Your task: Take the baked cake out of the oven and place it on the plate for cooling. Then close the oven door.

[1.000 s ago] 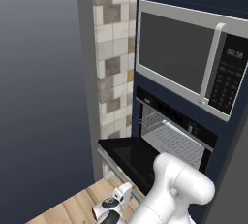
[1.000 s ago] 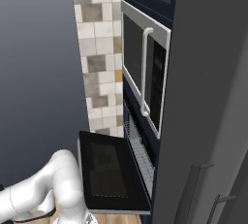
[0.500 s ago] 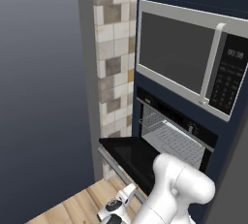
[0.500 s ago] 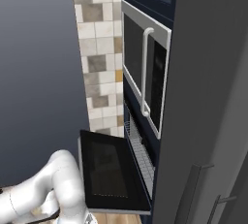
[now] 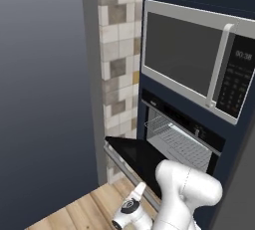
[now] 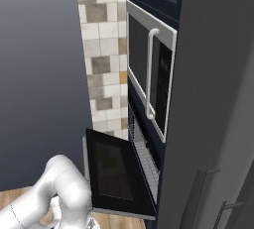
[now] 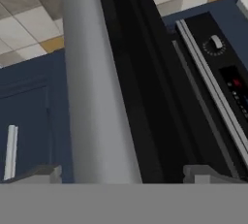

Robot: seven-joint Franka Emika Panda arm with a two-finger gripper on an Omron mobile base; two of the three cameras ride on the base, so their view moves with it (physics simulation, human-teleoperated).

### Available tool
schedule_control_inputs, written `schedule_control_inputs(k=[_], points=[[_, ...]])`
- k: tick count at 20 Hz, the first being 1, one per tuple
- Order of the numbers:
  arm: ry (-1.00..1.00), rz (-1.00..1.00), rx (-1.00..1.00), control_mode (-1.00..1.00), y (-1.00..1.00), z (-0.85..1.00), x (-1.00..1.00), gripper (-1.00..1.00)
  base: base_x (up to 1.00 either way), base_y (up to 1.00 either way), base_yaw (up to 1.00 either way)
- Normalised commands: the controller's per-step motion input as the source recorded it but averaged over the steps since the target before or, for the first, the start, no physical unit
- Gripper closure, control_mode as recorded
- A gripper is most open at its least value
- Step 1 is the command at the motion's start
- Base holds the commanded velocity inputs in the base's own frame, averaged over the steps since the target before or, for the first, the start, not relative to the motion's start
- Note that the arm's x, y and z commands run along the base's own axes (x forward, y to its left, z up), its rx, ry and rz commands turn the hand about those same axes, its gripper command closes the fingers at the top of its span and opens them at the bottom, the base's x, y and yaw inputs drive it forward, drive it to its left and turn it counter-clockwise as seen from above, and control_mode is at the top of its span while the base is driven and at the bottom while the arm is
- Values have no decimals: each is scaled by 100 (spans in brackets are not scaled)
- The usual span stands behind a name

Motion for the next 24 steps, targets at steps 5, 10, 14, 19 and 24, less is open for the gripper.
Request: schedule_control_inputs(k=[5,10,14,19,24], points=[[-42,-44,-56,-100,0,9,47,-100,0,0,0],[-35,-51,-51,-100,0,9,39,-100,0,0,0],[-31,-56,-48,-100,0,5,32,-100,0,0,0],[-30,-60,-47,-100,0,3,22,-100,0,0,0],[-32,-58,-47,-100,0,1,24,-100,0,0,0]])
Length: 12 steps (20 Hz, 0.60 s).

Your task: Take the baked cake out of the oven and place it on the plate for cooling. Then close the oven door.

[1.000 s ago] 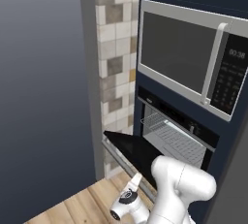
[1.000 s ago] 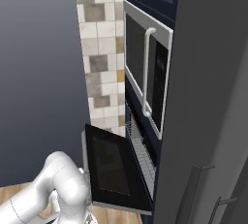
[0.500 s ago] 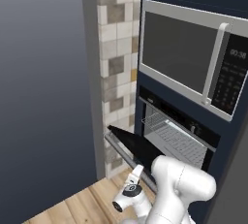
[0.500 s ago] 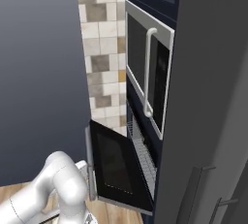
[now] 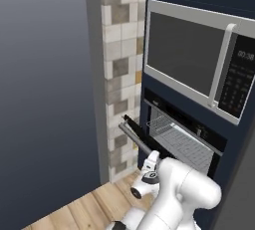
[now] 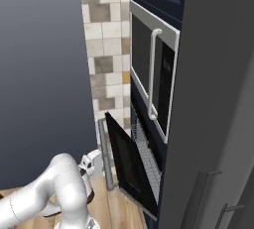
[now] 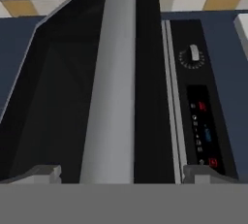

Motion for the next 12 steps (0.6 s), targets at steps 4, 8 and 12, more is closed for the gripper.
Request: schedule_control_inputs(k=[4,8,12], points=[[-31,-56,-43,-100,0,0,32,-100,0,0,0],[-30,-57,-40,-100,-1,0,34,-100,0,0,0],[-26,-58,-38,-100,-7,-11,38,-100,0,0,0]])
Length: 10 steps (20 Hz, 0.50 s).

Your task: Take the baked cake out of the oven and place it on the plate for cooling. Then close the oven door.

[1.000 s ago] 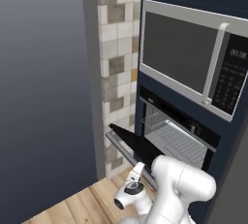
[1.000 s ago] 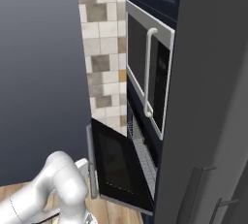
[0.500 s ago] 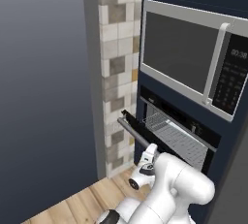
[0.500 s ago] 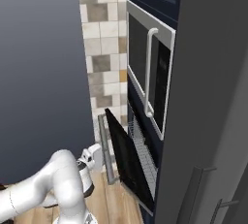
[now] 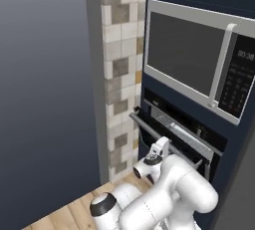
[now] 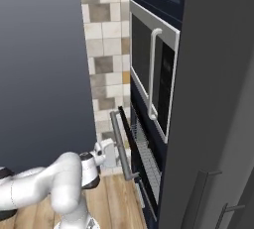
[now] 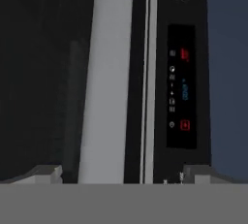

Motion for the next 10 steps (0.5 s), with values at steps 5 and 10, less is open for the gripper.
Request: schedule_control_inputs(k=[5,10], points=[[-25,-57,-37,-100,-8,-17,42,-100,0,0,0],[-31,-52,-37,-100,-10,-22,42,-100,0,0,0]])
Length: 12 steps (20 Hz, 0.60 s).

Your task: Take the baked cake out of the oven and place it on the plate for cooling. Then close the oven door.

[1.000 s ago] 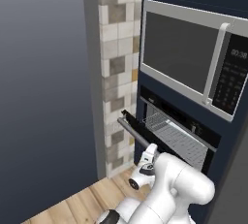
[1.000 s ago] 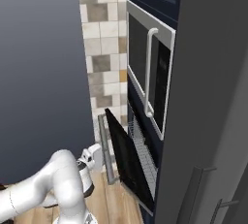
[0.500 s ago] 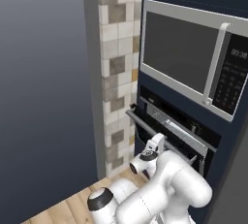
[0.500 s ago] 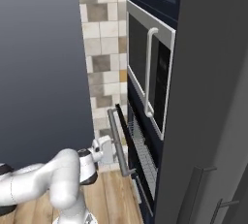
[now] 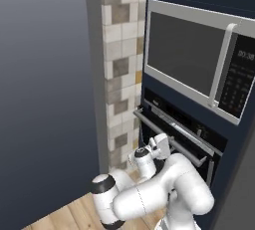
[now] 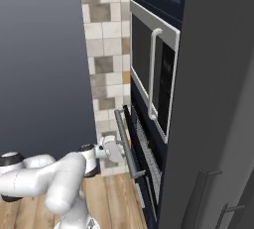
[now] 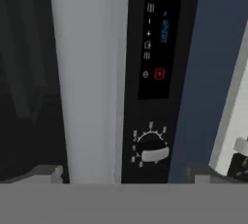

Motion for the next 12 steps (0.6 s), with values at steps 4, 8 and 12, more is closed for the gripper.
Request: schedule_control_inputs(k=[4,8,12], points=[[-34,-46,-34,-100,-14,-21,42,-100,0,0,0],[-34,-42,-33,-100,-38,-20,51,-100,0,0,0],[-34,-30,-30,-100,-70,-20,34,-100,0,0,0]])
